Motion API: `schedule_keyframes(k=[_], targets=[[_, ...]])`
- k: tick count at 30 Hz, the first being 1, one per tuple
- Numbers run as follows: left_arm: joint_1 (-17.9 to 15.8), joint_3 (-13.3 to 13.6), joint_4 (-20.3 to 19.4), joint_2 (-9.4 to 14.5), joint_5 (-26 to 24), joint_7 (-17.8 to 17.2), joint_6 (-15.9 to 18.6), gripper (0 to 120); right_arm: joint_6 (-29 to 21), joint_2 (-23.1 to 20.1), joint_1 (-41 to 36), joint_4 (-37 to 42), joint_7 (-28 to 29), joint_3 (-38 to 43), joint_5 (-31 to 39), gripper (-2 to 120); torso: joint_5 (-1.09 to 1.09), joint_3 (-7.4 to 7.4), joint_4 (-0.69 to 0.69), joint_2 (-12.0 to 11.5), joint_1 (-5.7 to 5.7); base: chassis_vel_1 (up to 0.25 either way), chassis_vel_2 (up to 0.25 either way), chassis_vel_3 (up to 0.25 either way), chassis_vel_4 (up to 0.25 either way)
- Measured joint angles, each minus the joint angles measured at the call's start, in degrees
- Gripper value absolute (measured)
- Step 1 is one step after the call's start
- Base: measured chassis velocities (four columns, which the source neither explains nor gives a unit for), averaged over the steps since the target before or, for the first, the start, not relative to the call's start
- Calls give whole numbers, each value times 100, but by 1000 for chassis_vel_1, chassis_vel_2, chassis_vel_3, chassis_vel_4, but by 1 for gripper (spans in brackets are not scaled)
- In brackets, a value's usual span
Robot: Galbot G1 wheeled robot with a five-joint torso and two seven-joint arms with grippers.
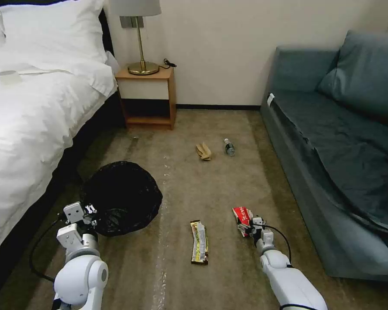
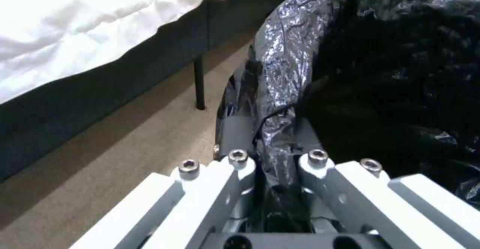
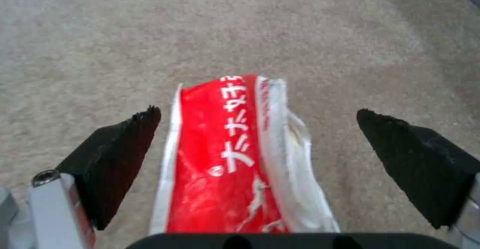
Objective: Pick up the trash bin, then pick up the garbage on the floor and place it into the trash bin.
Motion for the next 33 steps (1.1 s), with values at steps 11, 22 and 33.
schedule_keyframes(k=[11,22,33], targets=[[23,-20,-99,-12,5,4,-16,4,377,123,176,-564,-126,288,-261,75,1,0,0,0,0,0,0,0,0],[78,-39,-124,-21,-12,6,-20,4,515,136,-16,-499,-111,435,-402,33,2,0,-1,0,0,0,0,0,0],[164,-23,-203,111,-105,115,70,4,612,134,-104,-366,-93,547,-458,0,1,0,-1,0,0,0,0,0,0]])
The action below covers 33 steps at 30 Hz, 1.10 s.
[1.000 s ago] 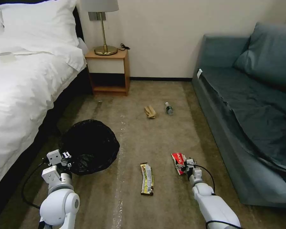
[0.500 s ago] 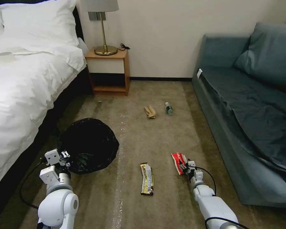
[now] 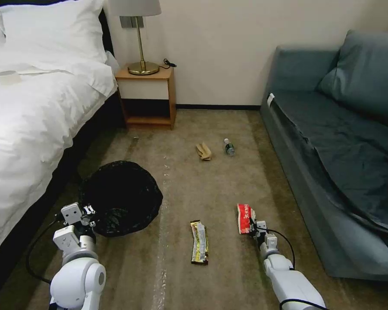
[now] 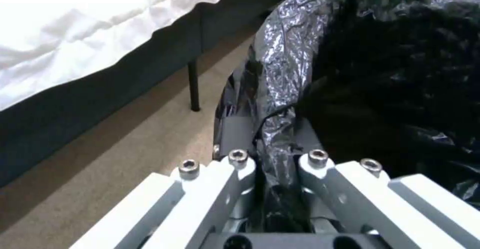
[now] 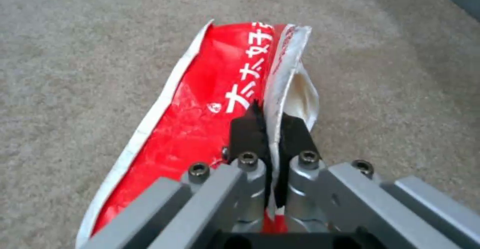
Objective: Pick up the trash bin, then pick up the garbage on the floor and place it into the trash bin.
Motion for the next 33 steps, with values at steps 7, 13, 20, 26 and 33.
schedule_keyframes(k=[7,13,20,26,33], targets=[[34,-2,-15,29,-2,35,10,4,229,3,-62,166,3,2,-20,0,0,0,0,0,0,0,0,0,0],[68,22,100,164,-32,35,20,4,409,-27,-299,1097,152,-94,94,0,-1,0,0,0,0,0,0,0,0],[35,35,321,223,-91,97,13,4,236,-115,-622,3266,866,-709,66,0,0,1,-1,0,0,0,0,0,0],[-58,98,402,228,-123,140,24,4,-222,-163,-679,4813,1354,-1714,133,0,-1,0,1,0,0,0,0,0,0],[-199,284,396,207,-138,134,157,4,-312,-86,-446,5392,1698,-3237,85,0,2,1,0,0,0,0,0,0,0]])
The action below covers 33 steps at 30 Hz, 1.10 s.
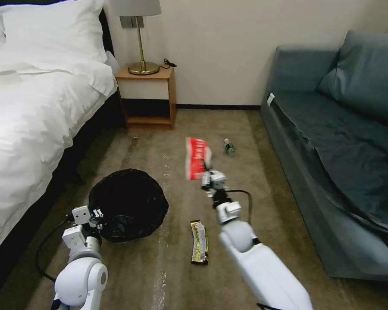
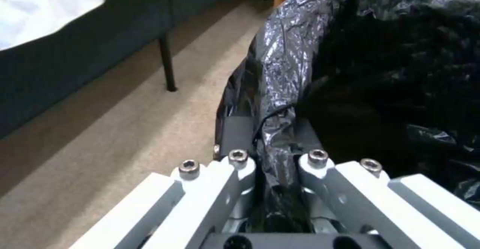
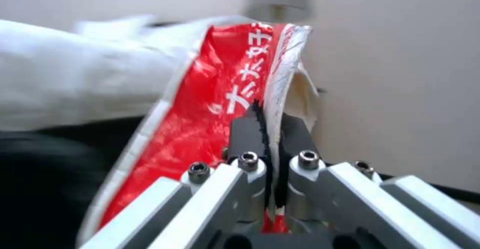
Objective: Pick up the trash bin, then pick up the garbage on the floor and place it into the trash bin.
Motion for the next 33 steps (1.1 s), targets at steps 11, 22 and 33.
schedule_keyframes(k=[11,22,33], targets=[[-87,189,10,-105,-111,-34,98,4,162,244,176,-175,-96,-745,-145,0,-3,0,0,0,0,0,0,0,0],[-102,353,7,-182,-54,-48,98,4,261,313,96,-408,-182,-782,-278,0,-2,-1,0,0,0,0,0,0,0],[-133,365,40,-191,-19,-52,97,4,260,296,16,-384,-203,-769,-340,41,-2,0,0,0,0,0,0,0,0]])
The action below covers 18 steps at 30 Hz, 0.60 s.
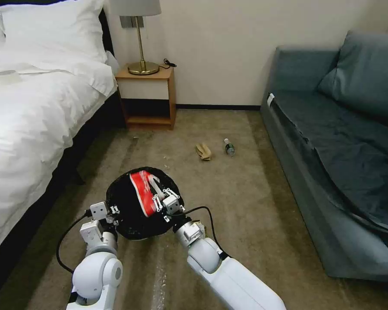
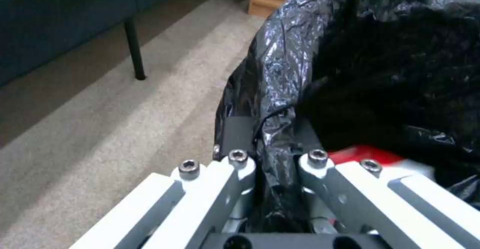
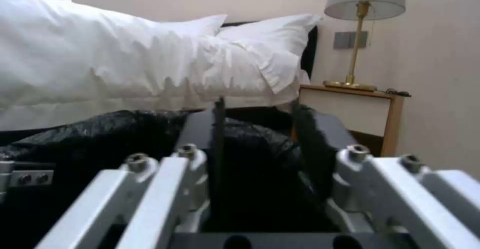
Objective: Pick up the trash bin, then pick up the garbage on the floor and place it into the trash bin.
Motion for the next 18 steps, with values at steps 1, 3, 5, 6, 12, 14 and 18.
schedule_keyframes(k=[1,3,5,6,12,14,18], targets=[[0,0,0,0,0,0,0,4,0,0,0,0,0,0,0,41,0,0,0,0,0,0,0,0,0],[0,-20,0,10,0,-1,-3,4,-11,12,7,19,-1,68,0,51,0,0,0,0,0,0,0,0,0],[2,-34,0,18,-1,-1,-3,4,-41,24,18,43,7,141,3,58,0,0,0,0,0,0,0,0,0],[6,-51,0,27,0,-1,-5,4,-96,35,39,66,34,225,19,61,0,0,0,0,0,0,0,0,0],[57,-180,-42,72,0,6,-23,4,-896,-38,279,290,649,655,405,81,0,0,0,0,0,0,0,0,0],[98,-257,-94,125,2,18,-33,4,-1542,-209,472,333,1215,751,981,92,0,0,0,0,0,0,0,0,0],[135,-312,-150,154,2,33,-50,4,-2061,-397,577,191,1562,669,1798,99,0,0,0,0,0,0,0,0,0]])
